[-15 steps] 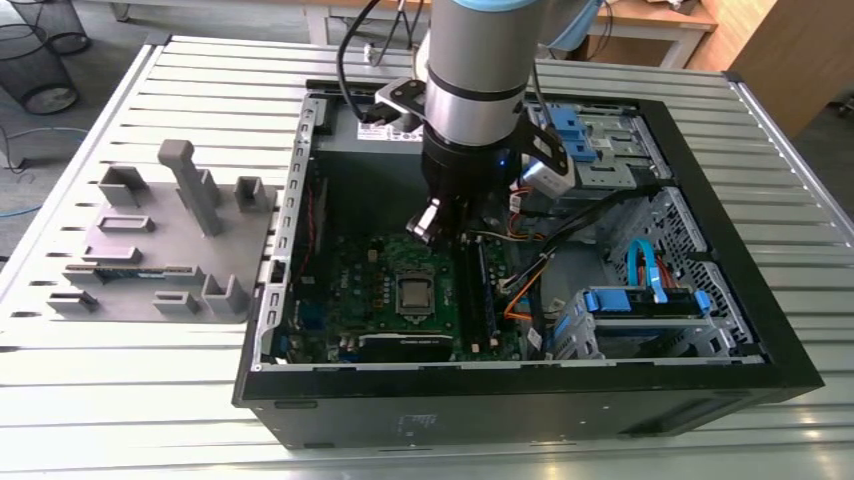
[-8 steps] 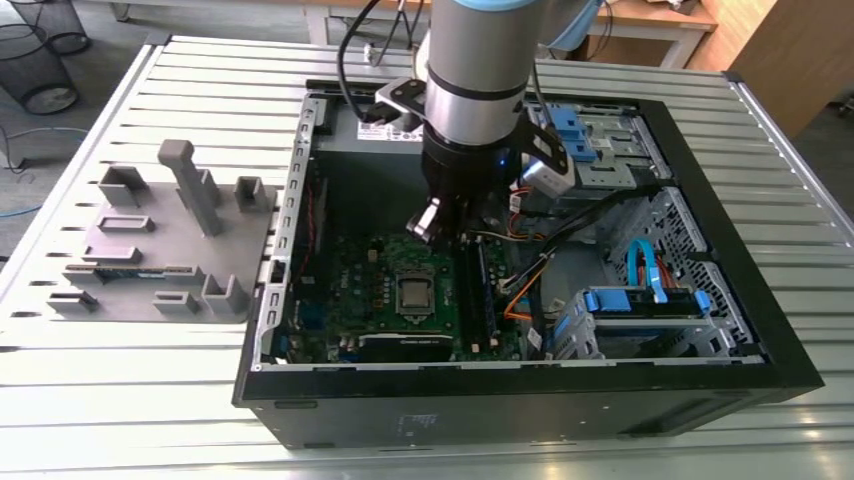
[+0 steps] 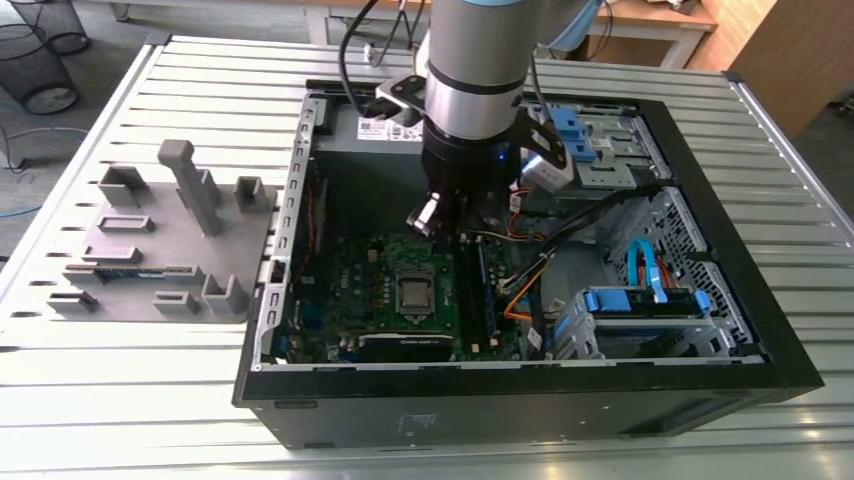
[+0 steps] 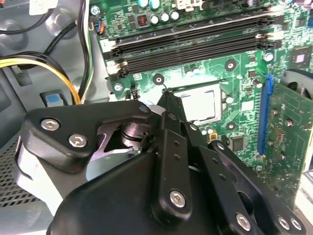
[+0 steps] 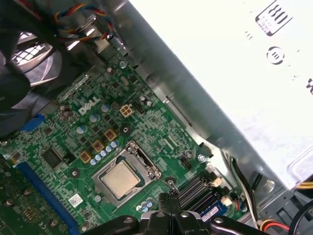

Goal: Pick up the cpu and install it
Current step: 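Close the cpu cover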

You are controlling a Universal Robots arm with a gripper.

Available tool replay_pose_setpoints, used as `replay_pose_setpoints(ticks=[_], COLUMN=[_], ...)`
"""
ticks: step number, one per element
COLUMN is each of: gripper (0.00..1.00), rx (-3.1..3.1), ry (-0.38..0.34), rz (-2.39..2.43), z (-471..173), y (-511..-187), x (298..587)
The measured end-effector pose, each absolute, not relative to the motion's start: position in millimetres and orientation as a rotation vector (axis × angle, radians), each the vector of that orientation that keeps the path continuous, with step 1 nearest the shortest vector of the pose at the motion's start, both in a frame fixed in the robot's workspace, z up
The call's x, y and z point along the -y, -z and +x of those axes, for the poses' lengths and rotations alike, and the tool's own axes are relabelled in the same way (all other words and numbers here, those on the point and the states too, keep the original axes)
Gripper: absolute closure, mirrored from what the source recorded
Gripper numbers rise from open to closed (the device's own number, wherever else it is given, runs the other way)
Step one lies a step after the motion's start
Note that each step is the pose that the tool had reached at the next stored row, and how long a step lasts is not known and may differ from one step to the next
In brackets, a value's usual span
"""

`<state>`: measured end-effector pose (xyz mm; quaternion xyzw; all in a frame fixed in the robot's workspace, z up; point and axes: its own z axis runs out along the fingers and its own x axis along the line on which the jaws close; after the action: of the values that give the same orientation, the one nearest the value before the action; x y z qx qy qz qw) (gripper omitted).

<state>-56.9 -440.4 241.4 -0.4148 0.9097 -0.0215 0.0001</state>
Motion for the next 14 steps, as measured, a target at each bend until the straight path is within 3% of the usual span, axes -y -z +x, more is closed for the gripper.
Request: replay_pose_setpoints(ticks=[14], gripper=[0.89], rx=[-2.854], ry=[0.054], rz=[-1.301], z=[-57.1], y=[-241.0], x=[442.1])
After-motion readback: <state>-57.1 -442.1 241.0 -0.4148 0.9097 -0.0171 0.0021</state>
